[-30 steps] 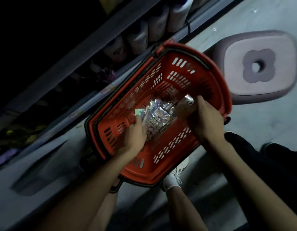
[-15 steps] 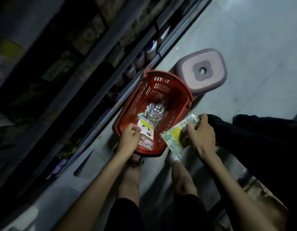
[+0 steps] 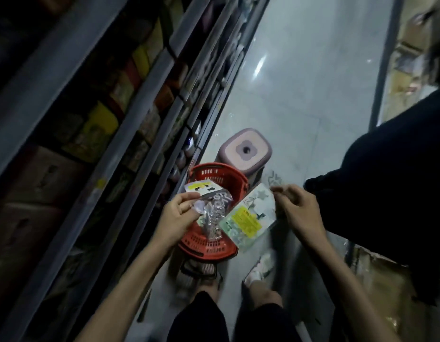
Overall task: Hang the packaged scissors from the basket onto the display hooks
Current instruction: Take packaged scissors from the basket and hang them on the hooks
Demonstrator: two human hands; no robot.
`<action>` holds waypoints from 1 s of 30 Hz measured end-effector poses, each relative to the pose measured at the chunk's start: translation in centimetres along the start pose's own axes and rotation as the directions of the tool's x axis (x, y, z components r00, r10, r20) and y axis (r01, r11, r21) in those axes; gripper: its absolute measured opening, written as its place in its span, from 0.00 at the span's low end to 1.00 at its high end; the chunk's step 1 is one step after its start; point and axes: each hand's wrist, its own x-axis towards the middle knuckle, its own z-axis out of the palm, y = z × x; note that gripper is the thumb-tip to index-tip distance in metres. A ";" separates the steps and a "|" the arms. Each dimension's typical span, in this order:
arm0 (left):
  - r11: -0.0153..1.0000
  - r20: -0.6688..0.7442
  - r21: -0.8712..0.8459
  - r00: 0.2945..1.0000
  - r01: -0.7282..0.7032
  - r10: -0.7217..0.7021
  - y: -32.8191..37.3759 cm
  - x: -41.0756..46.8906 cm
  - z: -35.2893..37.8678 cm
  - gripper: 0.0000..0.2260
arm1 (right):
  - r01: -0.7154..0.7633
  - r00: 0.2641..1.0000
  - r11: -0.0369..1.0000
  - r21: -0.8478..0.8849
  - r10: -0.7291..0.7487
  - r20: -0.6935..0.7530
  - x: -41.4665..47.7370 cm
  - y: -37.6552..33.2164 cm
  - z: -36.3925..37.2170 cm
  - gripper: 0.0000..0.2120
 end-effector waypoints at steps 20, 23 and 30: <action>0.787 0.088 0.189 0.809 -0.587 0.582 11.7 -21.9 13.4 0.05 | 0.434 0.750 0.901 0.021 -0.348 -0.563 -20.0 -8.6 -16.7 0.15; 0.760 0.173 0.113 0.766 -0.640 0.620 11.9 -26.9 16.9 0.07 | 0.467 0.668 0.881 -0.074 -0.406 -0.624 -24.0 -9.7 -18.0 0.13; 0.827 0.440 -0.228 0.703 -0.515 0.559 10.4 -37.4 24.6 0.07 | 0.566 0.448 0.817 -0.109 -0.416 -0.791 -32.0 -9.9 -20.7 0.08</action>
